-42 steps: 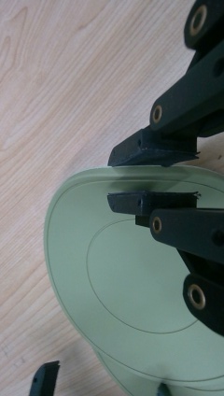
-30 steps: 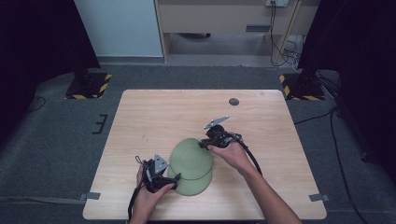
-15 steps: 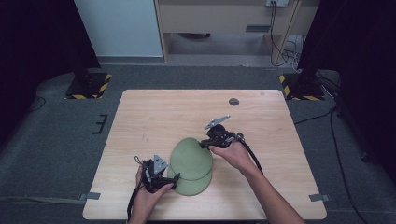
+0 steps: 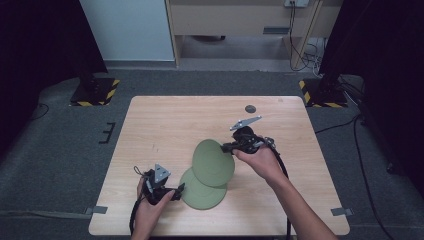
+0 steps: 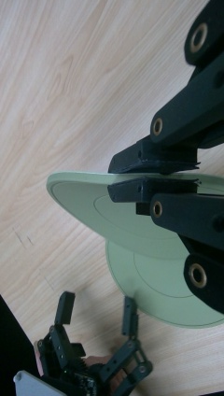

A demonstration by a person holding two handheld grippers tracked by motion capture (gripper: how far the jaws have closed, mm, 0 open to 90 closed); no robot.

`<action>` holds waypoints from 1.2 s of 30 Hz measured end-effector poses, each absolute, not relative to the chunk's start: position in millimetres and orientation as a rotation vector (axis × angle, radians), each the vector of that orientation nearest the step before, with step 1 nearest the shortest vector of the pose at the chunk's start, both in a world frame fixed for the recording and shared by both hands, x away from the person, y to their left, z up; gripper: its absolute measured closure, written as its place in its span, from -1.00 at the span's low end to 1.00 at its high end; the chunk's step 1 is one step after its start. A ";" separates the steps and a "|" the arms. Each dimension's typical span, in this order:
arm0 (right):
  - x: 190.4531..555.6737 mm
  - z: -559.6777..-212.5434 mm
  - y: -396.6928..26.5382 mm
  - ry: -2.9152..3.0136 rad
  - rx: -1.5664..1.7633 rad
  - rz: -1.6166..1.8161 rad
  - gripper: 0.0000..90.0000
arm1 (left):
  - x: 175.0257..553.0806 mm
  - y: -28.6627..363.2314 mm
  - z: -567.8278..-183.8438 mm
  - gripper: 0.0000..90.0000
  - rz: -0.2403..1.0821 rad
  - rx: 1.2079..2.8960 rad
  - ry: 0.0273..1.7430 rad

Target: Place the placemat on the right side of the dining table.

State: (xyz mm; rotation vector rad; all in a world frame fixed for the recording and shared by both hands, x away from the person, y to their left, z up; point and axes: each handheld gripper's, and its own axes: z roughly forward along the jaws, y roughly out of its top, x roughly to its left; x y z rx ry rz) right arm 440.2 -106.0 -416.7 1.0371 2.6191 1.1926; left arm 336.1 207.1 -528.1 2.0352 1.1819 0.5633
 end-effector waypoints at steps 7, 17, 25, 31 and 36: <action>439.3 -398.9 -129.0 2.557 1.088 1.246 0.91 | 341.4 236.8 -528.8 -0.93 0.539 1.996 1.333; 439.6 -373.4 -150.5 2.489 1.126 1.292 0.91 | 345.0 247.5 -535.0 -0.92 0.574 1.998 1.384; 445.2 -362.9 -162.9 2.430 1.184 1.312 0.91 | 346.4 245.8 -535.9 -0.93 0.592 1.981 1.427; 451.6 -360.4 -167.3 2.384 1.215 1.260 0.91 | 346.8 245.6 -535.9 -0.95 0.585 1.987 1.426; 458.0 -359.2 -170.3 2.340 1.252 1.213 0.91 | 347.0 244.3 -536.1 -0.98 0.586 1.992 1.425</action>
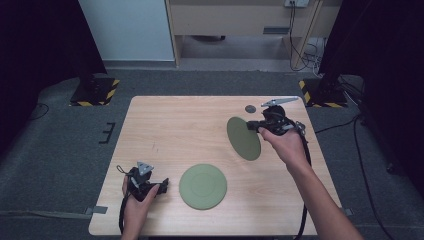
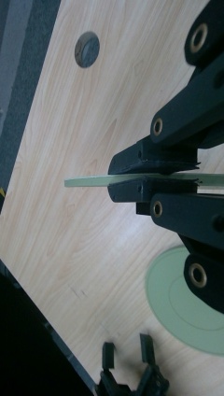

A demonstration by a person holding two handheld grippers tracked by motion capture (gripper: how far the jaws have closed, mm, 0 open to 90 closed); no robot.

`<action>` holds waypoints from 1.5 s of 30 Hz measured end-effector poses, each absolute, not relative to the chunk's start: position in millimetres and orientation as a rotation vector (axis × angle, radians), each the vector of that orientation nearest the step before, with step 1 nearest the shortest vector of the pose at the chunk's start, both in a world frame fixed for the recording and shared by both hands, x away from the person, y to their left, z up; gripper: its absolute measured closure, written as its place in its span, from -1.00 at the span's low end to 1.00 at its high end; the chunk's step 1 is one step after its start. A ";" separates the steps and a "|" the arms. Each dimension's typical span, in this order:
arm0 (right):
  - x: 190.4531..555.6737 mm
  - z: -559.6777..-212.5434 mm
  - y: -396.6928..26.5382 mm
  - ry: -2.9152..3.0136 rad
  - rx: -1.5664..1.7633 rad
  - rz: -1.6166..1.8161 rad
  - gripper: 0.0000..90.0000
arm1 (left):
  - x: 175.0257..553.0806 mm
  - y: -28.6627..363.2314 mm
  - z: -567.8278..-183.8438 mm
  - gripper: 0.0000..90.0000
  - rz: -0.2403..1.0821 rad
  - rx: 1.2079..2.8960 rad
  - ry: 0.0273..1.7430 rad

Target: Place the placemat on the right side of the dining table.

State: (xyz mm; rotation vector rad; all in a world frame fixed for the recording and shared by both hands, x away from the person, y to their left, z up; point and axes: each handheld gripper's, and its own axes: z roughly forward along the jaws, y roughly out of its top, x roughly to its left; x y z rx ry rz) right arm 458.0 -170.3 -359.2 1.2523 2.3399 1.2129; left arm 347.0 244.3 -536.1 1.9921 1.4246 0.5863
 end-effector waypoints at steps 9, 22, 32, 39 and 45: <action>467.1 -362.0 -177.7 2.280 1.308 1.139 0.91 | 346.9 243.7 -536.2 -0.99 0.582 1.996 1.419; 472.7 -357.9 -199.7 2.207 1.364 1.091 0.91 | 346.9 243.7 -536.2 -0.99 0.581 1.995 1.420; 479.4 -359.4 -212.2 2.163 1.405 1.047 0.91 | 346.9 243.5 -536.2 -0.99 0.584 1.996 1.421; 484.4 -360.7 -216.0 2.150 1.420 1.032 0.91 | 346.9 243.5 -536.2 -0.99 0.583 1.996 1.421; 486.6 -360.9 -215.6 2.144 1.424 1.032 0.91 | 346.9 243.6 -536.2 -0.99 0.584 1.996 1.421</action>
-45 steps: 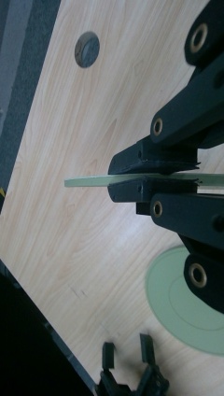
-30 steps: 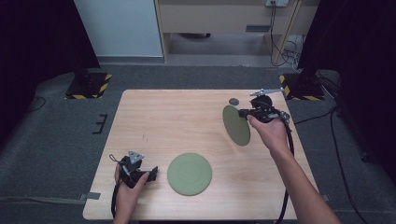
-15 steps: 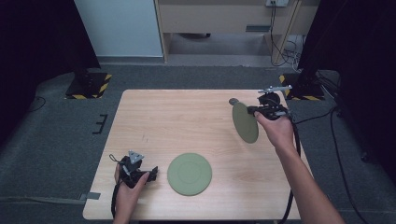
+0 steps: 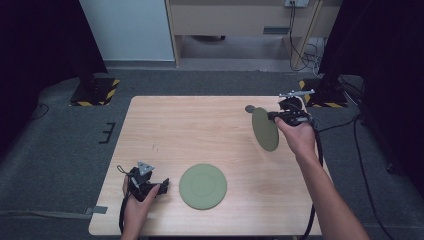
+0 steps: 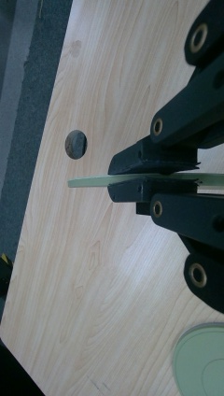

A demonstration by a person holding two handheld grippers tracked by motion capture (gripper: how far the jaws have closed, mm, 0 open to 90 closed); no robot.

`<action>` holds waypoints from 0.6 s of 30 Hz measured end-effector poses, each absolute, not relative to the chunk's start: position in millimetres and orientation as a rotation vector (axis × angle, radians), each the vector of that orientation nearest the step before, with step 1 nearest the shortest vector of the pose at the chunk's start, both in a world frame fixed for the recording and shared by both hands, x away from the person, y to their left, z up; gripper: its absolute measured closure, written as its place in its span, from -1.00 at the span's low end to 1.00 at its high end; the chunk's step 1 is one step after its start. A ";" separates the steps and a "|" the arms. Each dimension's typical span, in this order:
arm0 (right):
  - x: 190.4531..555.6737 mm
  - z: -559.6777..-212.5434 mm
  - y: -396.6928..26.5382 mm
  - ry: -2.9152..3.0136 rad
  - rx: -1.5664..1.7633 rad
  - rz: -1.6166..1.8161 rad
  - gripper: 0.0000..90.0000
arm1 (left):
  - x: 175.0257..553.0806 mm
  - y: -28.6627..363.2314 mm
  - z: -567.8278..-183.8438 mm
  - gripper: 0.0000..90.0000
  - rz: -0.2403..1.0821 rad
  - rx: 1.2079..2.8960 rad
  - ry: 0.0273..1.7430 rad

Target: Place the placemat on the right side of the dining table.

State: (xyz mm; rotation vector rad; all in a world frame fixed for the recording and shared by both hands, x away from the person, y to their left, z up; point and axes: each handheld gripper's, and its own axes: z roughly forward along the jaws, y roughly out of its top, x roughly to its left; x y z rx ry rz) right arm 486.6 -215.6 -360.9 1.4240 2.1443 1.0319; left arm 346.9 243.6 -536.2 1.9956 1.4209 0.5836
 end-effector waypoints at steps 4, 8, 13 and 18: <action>488.6 -362.6 -213.1 2.141 1.427 1.023 0.91 | 346.9 243.5 -536.2 -0.99 0.583 1.995 1.421; 492.9 -365.1 -207.8 2.142 1.429 1.013 0.91 | 347.0 243.6 -536.2 -0.99 0.583 1.995 1.421; 498.6 -367.6 -194.5 2.149 1.428 1.006 0.91 | 347.0 243.6 -536.2 -0.99 0.581 1.995 1.420; 502.9 -367.9 -172.2 2.159 1.399 1.013 0.91 | 347.0 243.6 -536.3 -0.99 0.581 1.994 1.420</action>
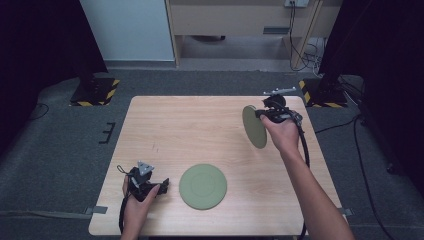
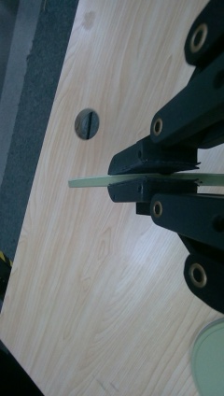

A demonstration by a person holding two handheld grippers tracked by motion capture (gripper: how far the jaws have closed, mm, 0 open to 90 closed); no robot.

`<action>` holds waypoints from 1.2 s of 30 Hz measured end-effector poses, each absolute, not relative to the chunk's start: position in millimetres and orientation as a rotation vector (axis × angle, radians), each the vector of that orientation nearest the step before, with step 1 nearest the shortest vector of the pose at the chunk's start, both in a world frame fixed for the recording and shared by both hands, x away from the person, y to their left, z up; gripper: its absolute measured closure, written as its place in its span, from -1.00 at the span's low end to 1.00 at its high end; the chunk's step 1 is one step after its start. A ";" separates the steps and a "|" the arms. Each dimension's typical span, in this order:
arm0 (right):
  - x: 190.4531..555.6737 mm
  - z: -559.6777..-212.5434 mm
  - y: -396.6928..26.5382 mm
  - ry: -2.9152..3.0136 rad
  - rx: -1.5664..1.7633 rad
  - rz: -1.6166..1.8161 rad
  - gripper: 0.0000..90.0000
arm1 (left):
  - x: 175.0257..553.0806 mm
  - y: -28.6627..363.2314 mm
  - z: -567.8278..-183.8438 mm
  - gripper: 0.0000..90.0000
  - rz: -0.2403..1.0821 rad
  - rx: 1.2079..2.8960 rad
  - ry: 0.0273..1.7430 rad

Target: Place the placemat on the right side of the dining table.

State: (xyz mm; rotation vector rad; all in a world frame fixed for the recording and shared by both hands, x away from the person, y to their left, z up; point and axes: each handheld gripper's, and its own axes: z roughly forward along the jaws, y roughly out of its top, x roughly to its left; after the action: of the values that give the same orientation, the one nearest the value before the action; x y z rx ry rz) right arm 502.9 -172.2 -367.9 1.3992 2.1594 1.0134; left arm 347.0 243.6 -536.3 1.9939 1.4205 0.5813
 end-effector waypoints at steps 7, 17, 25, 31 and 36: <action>511.7 -373.4 -146.5 2.149 1.392 1.051 0.91 | 347.0 243.5 -536.3 -0.99 0.582 1.993 1.421; 519.3 -389.9 -149.4 2.160 1.427 1.062 0.91 | 347.0 243.7 -536.2 -0.99 0.581 1.995 1.420; 519.8 -390.2 -164.8 2.150 1.442 1.044 0.91 | 347.0 243.7 -536.3 -0.99 0.581 1.995 1.420; 522.3 -391.9 -176.6 2.141 1.463 1.037 0.91 | 347.0 243.7 -536.2 -0.99 0.581 1.995 1.420; 523.4 -394.5 -186.4 2.133 1.475 1.047 0.91 | 347.0 243.7 -536.3 -0.99 0.580 1.995 1.419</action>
State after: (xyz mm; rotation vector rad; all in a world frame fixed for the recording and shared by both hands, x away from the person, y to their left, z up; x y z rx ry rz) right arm 523.4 -186.4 -394.5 1.4751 2.1329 1.0470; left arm 347.0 243.7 -536.3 1.9946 1.4194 0.5798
